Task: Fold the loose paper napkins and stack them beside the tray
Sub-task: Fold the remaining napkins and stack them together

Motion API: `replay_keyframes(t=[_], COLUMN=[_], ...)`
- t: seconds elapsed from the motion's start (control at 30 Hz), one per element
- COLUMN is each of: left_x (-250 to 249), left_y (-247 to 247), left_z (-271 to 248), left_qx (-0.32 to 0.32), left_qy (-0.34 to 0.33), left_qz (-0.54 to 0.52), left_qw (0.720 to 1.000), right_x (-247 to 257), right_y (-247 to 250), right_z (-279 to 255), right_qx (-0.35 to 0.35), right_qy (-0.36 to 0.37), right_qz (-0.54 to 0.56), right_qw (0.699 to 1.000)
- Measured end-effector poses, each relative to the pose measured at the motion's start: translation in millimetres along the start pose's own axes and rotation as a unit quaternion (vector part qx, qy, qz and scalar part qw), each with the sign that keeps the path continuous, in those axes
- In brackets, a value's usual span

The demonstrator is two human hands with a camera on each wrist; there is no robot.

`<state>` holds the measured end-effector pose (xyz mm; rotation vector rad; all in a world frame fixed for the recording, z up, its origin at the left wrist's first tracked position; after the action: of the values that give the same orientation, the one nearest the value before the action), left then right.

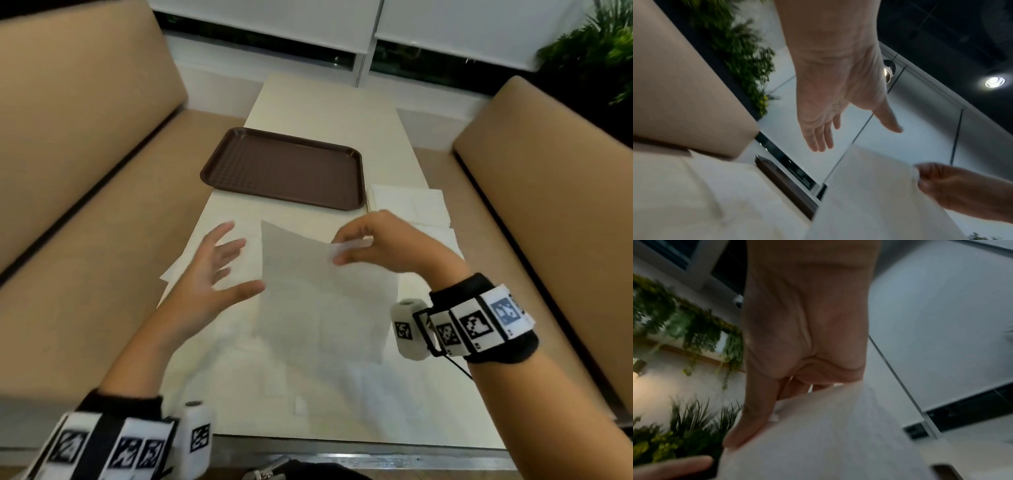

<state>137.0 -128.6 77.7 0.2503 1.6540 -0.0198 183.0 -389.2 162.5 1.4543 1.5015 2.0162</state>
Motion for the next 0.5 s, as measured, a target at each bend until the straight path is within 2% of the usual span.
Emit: replay_keyframes(t=[0.1, 0.17, 0.3, 0.4, 0.5], left_x=[-13.3, -24.2, -47.1, -62.5, -74.1], left_y=[-20.2, -29.0, -34.6, -28.9, -24.5], left_z=[31.6, 45.2, 59.5, 65.1, 67.0], left_qx=[0.077, 0.106, 0.071, 0.061, 0.060], left_qy=[0.032, 0.021, -0.018, -0.049, -0.064], left_qz=[-0.034, -0.031, -0.036, -0.083, -0.115], left_qw=[0.996, 0.994, 0.997, 0.993, 0.989], right_x=[26.2, 37.9, 37.6, 8.8, -20.7], right_y=[24.5, 39.0, 67.9, 71.5, 43.4], right_z=[-3.3, -5.9, -21.4, -40.8, -49.4], right_qx=[-0.012, -0.031, -0.090, -0.155, -0.221], right_qy=[0.034, 0.035, 0.024, -0.029, -0.055], right_qz=[0.008, 0.005, -0.001, 0.089, 0.192], right_qw=[0.999, 0.999, 0.996, 0.983, 0.955])
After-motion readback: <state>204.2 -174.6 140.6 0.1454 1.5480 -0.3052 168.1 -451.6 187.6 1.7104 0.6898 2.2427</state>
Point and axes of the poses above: each hand's wrist, its own z-axis towards the middle knuckle, its own y-axis out of the back of the hand, x = y × z, the point moved 1 cm from there along z, towards the middle knuckle, and after that the axes turned 6 degrees about y, right-handed, at the moved point
